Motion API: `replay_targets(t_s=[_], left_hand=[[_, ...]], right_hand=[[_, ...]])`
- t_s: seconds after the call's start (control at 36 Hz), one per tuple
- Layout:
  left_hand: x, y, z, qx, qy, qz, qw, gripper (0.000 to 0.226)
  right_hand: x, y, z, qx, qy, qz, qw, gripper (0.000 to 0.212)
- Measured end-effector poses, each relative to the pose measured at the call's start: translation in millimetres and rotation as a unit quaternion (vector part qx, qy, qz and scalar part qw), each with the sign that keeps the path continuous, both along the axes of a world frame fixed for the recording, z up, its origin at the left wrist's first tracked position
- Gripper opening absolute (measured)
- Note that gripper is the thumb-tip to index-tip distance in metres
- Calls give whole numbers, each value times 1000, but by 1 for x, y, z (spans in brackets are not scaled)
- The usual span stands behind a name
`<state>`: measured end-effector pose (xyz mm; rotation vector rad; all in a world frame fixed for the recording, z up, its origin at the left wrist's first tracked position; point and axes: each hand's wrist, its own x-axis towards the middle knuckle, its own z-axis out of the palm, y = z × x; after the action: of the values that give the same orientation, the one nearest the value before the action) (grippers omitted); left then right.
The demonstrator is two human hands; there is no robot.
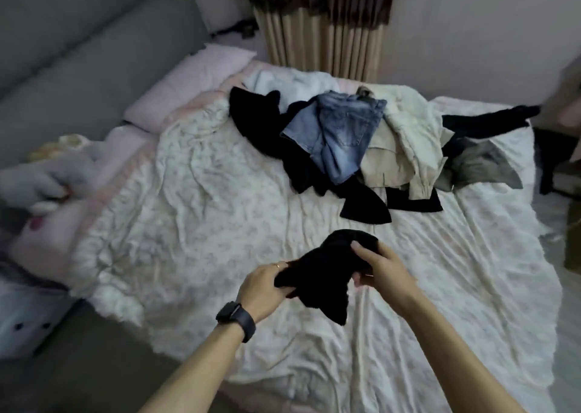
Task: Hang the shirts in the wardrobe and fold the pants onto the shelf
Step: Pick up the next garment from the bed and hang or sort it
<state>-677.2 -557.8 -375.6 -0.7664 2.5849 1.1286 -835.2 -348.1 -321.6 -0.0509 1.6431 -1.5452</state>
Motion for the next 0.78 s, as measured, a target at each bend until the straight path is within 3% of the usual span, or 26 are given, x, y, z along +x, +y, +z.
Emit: replay_targets(t_s=[0.17, 0.36, 0.47, 0.78], left_hand=[[83, -37, 118, -21, 58, 183, 981, 17], [176, -42, 207, -8, 149, 354, 923, 19], [237, -26, 239, 22, 217, 461, 861, 9], [396, 74, 244, -35, 272, 610, 743, 4]], right_hand=[[12, -52, 58, 6, 180, 39, 983, 17], [57, -126, 95, -61, 263, 96, 958, 12], [99, -161, 112, -83, 289, 145, 943, 14], [232, -185, 136, -156, 292, 281, 901, 12]])
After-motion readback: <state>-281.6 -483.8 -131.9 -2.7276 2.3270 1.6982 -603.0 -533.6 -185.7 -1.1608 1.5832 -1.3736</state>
